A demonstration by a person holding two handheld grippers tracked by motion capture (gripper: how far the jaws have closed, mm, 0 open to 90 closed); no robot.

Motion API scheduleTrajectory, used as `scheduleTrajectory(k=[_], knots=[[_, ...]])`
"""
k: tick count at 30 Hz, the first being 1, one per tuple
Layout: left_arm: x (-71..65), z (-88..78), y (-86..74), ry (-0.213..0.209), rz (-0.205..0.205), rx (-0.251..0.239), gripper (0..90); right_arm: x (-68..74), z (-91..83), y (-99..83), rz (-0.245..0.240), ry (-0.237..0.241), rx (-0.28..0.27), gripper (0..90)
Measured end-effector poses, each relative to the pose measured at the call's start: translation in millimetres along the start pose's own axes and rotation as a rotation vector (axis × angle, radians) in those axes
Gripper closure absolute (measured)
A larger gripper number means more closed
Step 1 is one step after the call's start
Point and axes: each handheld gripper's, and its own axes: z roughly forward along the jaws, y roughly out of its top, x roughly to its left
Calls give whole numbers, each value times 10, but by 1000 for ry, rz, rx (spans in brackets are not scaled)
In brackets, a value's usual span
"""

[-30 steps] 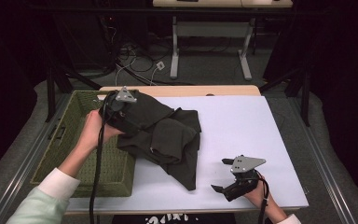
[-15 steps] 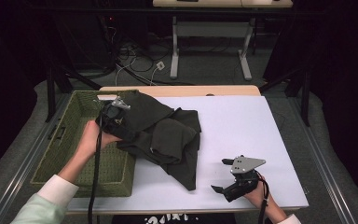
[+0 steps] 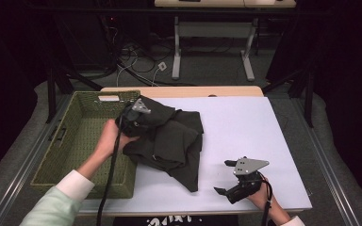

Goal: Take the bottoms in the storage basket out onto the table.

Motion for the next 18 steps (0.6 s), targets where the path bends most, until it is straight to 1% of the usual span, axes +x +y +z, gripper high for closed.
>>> scheduleTrajectory(k=[4, 7, 10, 12, 13, 14, 15, 16, 18], knots=[[-215, 178, 221, -39, 73, 3, 857, 3, -3, 0, -1, 1, -1, 18], [-377, 310, 357, -56, 127, 11, 857, 8, -5, 1, -2, 3, -2, 17], [-483, 405, 421, -53, 164, 31, 856, 13, -11, 3, -4, 4, -4, 17], [-483, 419, 410, -50, 164, 33, 845, 13, -14, 2, -4, 6, -5, 18], [-458, 409, 392, -55, 155, 34, 821, 12, -15, 0, -3, 7, -5, 17], [-428, 392, 368, -61, 137, 33, 744, 13, -17, -1, -4, 7, -4, 17], [-398, 361, 336, -69, 129, 32, 659, 12, -19, -1, -6, 7, -5, 17], [-375, 318, 296, -76, 123, 29, 590, 13, -22, -1, -4, 6, -5, 17], [-336, 203, 210, -85, 96, 28, 435, 12, -23, 1, -6, 5, -5, 18]])
